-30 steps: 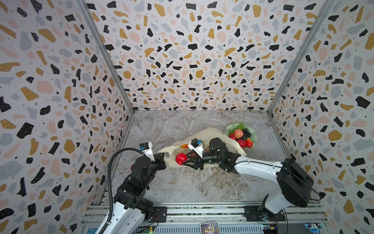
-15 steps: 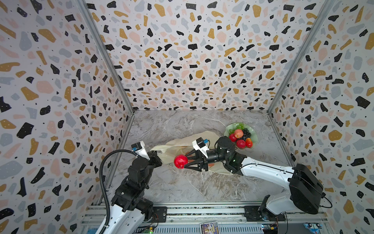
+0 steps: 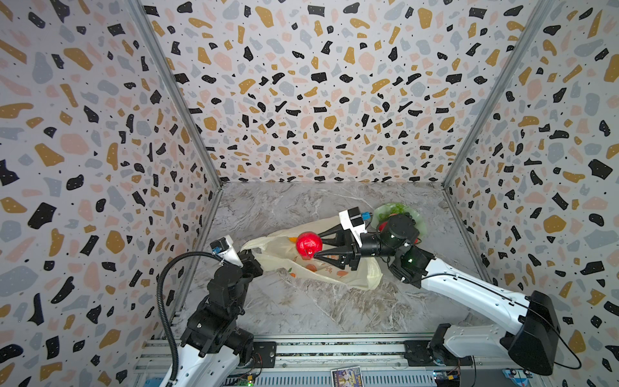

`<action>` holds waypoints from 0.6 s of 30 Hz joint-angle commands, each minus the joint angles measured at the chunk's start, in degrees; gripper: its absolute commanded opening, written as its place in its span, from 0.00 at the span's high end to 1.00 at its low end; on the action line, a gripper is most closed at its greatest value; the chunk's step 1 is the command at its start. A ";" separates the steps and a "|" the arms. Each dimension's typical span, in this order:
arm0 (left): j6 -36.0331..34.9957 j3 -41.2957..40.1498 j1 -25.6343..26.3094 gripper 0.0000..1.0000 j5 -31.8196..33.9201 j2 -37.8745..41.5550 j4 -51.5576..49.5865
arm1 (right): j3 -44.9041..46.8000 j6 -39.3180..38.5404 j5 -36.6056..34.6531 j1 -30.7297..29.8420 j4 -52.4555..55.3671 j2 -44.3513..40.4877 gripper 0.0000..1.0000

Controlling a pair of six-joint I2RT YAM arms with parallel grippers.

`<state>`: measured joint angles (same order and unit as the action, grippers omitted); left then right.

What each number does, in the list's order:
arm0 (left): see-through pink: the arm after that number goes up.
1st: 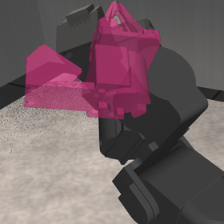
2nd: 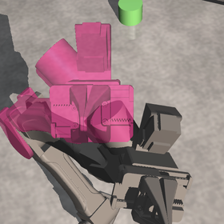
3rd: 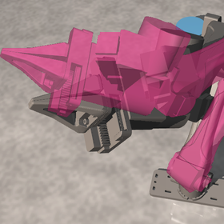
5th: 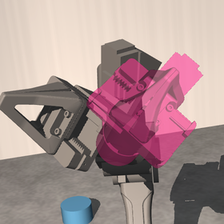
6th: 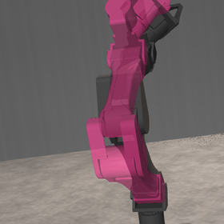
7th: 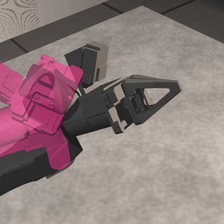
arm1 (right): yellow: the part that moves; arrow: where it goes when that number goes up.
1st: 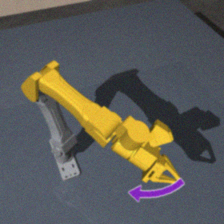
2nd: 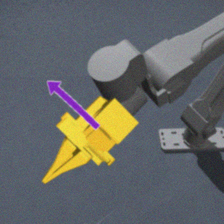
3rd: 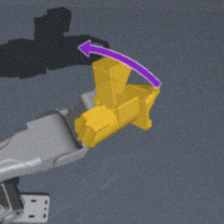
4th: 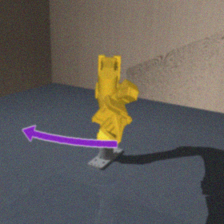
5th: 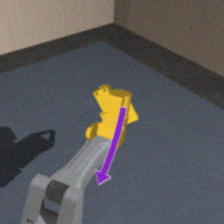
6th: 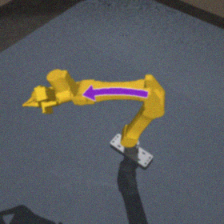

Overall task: Take fruits out of the plastic bag
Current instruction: Place the fake fruit on the plate.

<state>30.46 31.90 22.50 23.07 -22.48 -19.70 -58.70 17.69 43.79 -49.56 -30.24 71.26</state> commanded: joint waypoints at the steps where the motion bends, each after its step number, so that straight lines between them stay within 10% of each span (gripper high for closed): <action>1: -2.34 -0.33 -0.35 0.94 0.75 -0.09 0.59 | -3.38 -0.73 -5.37 2.82 6.01 -3.77 0.56; 18: -7.31 -3.29 -0.35 0.93 -5.70 3.89 2.53 | -0.85 -2.46 -24.78 28.42 25.49 -8.53 0.57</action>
<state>24.80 29.58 22.50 19.35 -18.96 -20.43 -61.56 13.04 24.40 -25.43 -8.64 63.16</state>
